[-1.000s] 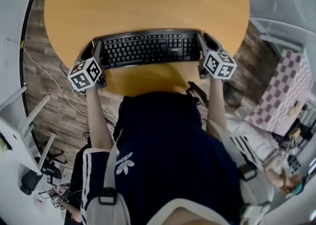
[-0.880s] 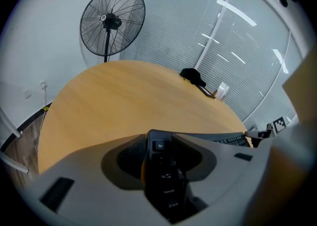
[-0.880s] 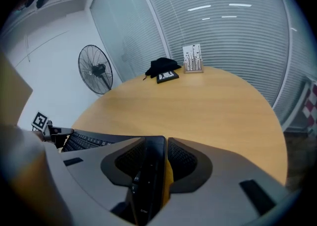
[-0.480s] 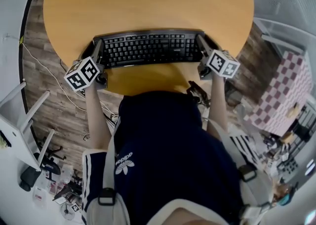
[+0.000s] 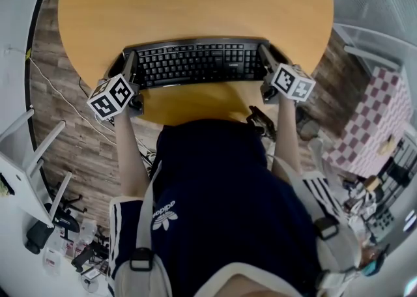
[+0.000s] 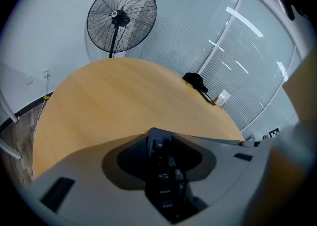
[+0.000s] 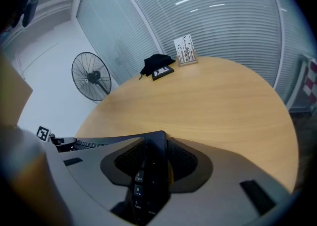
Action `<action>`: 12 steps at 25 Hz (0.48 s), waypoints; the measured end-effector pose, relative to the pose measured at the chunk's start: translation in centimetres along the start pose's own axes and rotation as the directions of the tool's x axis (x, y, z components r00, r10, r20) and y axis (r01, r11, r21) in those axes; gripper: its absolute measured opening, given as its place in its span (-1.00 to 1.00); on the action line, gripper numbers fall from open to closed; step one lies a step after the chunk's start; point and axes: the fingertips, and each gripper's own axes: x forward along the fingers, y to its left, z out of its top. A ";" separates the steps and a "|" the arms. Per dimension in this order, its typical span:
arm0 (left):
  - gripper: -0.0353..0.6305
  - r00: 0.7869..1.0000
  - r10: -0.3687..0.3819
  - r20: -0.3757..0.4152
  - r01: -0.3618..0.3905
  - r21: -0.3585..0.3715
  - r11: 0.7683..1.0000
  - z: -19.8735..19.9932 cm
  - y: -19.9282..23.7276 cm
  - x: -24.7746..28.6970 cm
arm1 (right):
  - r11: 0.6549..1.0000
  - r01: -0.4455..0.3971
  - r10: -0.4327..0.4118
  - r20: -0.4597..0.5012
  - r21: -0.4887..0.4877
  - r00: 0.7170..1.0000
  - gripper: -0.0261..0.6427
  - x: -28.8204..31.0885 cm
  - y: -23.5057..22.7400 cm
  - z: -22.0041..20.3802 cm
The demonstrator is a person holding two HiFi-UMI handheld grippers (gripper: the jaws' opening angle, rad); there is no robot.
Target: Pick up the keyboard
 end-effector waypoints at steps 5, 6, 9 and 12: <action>-0.47 0.999 -0.025 0.041 0.025 0.016 1.000 0.7 -0.6 -1.2 | 1.000 0.004 -0.003 0.027 -0.028 1.000 -0.54 -1.4 0.6 0.7; -0.47 0.998 -0.035 0.057 0.034 0.021 0.999 1.1 -0.8 -1.7 | 0.999 0.002 0.000 0.046 -0.037 0.999 -0.54 -1.8 0.9 1.0; -0.46 0.991 -0.065 0.118 0.060 0.042 0.997 3.2 -1.3 -2.8 | 0.995 -0.012 0.022 0.107 -0.094 0.994 -0.54 -2.4 2.7 3.6; -0.45 0.979 -0.101 0.178 0.088 0.081 0.993 5.2 -2.1 -4.0 | 0.987 -0.012 0.037 0.151 -0.162 0.988 -0.53 -3.4 4.0 5.9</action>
